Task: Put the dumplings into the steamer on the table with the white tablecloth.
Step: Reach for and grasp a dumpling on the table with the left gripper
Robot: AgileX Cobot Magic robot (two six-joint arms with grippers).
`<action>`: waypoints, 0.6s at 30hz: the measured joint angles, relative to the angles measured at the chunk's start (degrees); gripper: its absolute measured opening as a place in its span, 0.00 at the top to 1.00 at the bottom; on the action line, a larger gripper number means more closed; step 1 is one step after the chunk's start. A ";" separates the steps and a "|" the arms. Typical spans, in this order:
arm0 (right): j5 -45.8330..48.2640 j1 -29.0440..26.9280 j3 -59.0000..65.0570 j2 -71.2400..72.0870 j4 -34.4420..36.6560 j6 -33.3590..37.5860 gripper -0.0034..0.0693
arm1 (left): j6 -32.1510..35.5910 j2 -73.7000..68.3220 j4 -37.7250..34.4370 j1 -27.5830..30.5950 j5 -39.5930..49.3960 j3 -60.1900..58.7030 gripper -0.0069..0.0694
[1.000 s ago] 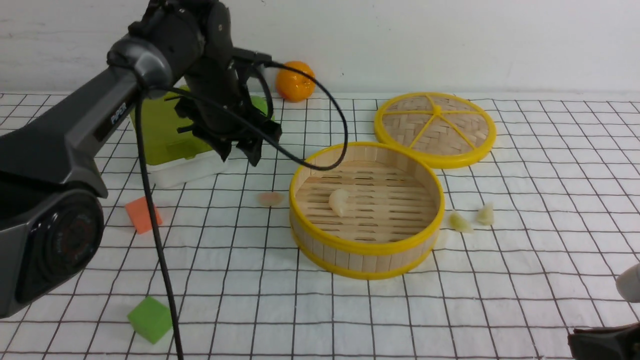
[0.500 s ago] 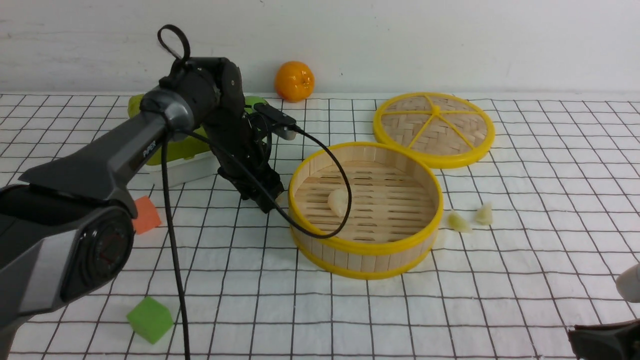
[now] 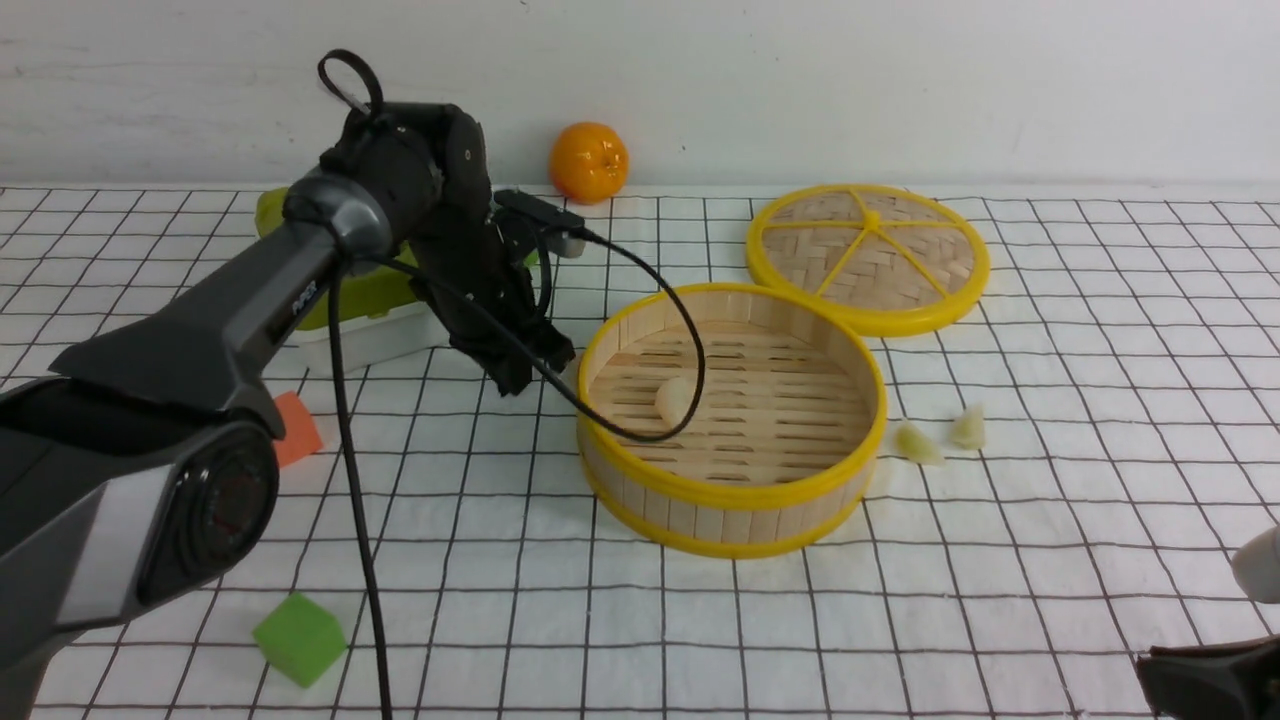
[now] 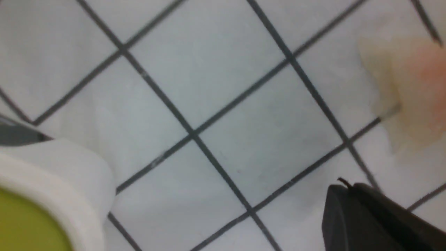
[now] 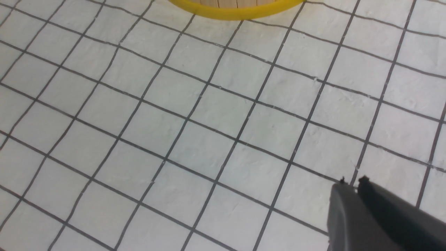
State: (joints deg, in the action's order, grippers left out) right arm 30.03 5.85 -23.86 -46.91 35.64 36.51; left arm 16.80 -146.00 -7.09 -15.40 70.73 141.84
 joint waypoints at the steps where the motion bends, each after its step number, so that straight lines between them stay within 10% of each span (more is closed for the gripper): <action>1: -0.06 0.00 0.00 0.00 0.00 0.00 0.89 | -3.30 0.00 -1.15 0.00 0.00 1.13 0.93; 5: -0.22 0.00 0.00 0.00 0.00 0.00 0.89 | -8.08 0.07 -6.78 0.00 -1.63 2.63 0.91; 12: -0.22 0.00 0.00 0.00 0.00 0.00 0.88 | -6.40 -1.73 -6.84 -1.52 -2.97 2.64 0.51; 18: -0.22 0.00 0.25 0.00 0.00 0.00 0.88 | -6.40 -2.87 -4.44 -3.54 -7.31 2.64 0.40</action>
State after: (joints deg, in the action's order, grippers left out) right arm 29.81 5.85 -23.61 -46.91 35.64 36.51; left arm 10.40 -148.87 -11.53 -18.94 63.42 144.48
